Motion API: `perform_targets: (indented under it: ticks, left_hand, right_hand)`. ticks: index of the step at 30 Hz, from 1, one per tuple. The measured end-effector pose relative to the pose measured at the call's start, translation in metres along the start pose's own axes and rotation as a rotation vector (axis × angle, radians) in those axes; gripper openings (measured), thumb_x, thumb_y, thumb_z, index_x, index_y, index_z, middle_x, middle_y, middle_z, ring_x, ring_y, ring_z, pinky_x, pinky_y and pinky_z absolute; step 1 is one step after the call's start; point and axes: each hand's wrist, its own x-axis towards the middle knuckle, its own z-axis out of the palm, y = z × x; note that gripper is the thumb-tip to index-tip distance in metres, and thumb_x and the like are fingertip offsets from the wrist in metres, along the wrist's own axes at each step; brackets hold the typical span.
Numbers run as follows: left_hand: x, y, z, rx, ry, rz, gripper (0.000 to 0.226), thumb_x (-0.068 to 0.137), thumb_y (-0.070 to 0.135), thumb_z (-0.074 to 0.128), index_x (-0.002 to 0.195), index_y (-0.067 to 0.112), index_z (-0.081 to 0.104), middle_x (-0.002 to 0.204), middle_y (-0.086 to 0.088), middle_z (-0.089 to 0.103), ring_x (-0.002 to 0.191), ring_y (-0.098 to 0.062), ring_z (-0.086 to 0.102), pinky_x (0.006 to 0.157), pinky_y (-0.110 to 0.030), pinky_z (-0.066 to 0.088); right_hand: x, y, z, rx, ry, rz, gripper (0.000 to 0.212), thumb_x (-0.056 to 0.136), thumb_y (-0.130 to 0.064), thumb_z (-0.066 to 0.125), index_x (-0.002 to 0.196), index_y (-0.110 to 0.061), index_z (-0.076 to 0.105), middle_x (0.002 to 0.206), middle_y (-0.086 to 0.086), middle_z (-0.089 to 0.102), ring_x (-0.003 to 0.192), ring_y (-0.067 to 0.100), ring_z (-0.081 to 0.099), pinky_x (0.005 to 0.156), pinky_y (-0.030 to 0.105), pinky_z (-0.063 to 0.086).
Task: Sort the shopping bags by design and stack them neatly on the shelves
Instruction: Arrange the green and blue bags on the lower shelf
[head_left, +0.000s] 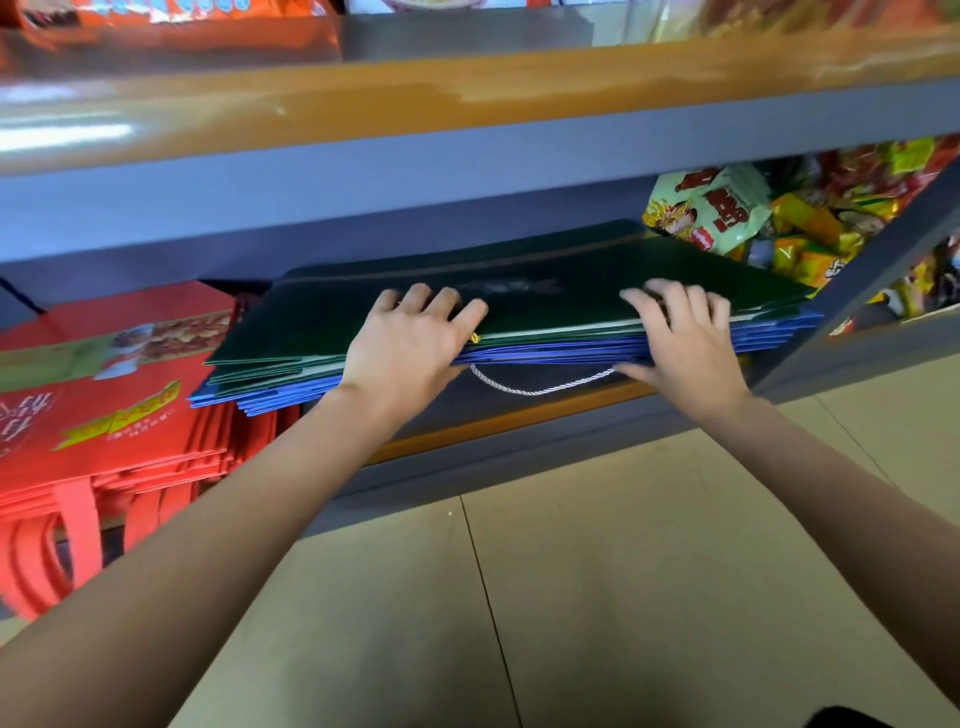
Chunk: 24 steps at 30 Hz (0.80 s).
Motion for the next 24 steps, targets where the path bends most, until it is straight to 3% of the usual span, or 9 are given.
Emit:
perform_targets:
  ticks: [6,10,14,18,21,24]
  left_hand:
    - [-0.003,0.003,0.003,0.021,-0.034,0.001,0.058,0.088,0.04,0.059,0.137,0.02,0.034,0.13,-0.006,0.049,0.116,-0.029,0.047,0.095,-0.04,0.037]
    - [-0.01,0.014,0.015,0.049,0.089,0.017,0.076,0.058,0.046,0.082,0.124,0.017,0.056,0.111,-0.008,0.063,0.091,-0.029,0.061,0.08,-0.038,0.049]
    - [-0.006,0.03,0.023,0.068,0.162,0.043,0.089,0.055,0.038,0.086,0.133,0.019,0.045,0.123,-0.011,0.057,0.096,-0.029,0.058,0.086,-0.039,0.047]
    - [-0.018,0.035,0.035,0.125,0.054,0.102,0.106,0.051,0.017,0.085,0.14,0.021,0.028,0.137,-0.012,0.045,0.107,-0.03,0.05,0.09,-0.044,0.042]
    - [-0.033,0.046,0.052,0.112,-0.01,0.178,0.113,0.043,0.01,0.084,0.14,0.02,0.027,0.129,-0.012,0.054,0.106,-0.031,0.056,0.089,-0.045,0.046]
    - [-0.04,0.052,0.067,0.083,-0.026,0.192,0.106,0.044,0.007,0.082,0.137,0.018,0.033,0.121,-0.014,0.059,0.104,-0.033,0.056,0.086,-0.045,0.048]
  right_hand:
    - [-0.004,0.001,0.008,0.013,0.036,0.002,0.084,0.048,-0.025,0.092,0.117,-0.008,0.046,0.106,0.023,0.058,0.091,0.041,0.058,0.078,0.047,0.047]
    - [0.003,-0.005,0.008,0.018,0.042,0.071,0.087,0.043,-0.028,0.093,0.113,-0.007,0.046,0.108,0.022,0.057,0.092,0.04,0.056,0.078,0.045,0.043]
    - [0.012,-0.002,0.005,-0.037,0.076,0.041,0.088,0.043,-0.035,0.092,0.114,-0.007,0.046,0.11,0.019,0.056,0.093,0.037,0.055,0.082,0.042,0.029]
    - [-0.006,-0.005,0.015,0.001,0.044,0.025,0.089,0.039,-0.03,0.093,0.111,-0.008,0.047,0.109,0.018,0.057,0.098,0.034,0.048,0.086,0.044,0.028]
    - [-0.035,-0.009,0.033,0.003,-0.05,-0.033,0.091,0.035,-0.028,0.093,0.111,-0.011,0.046,0.107,0.015,0.06,0.098,0.029,0.04,0.085,0.043,0.028]
    - [-0.045,-0.01,0.044,-0.035,-0.134,-0.039,0.091,0.036,-0.029,0.093,0.111,-0.011,0.045,0.106,0.014,0.06,0.098,0.029,0.04,0.083,0.042,0.029]
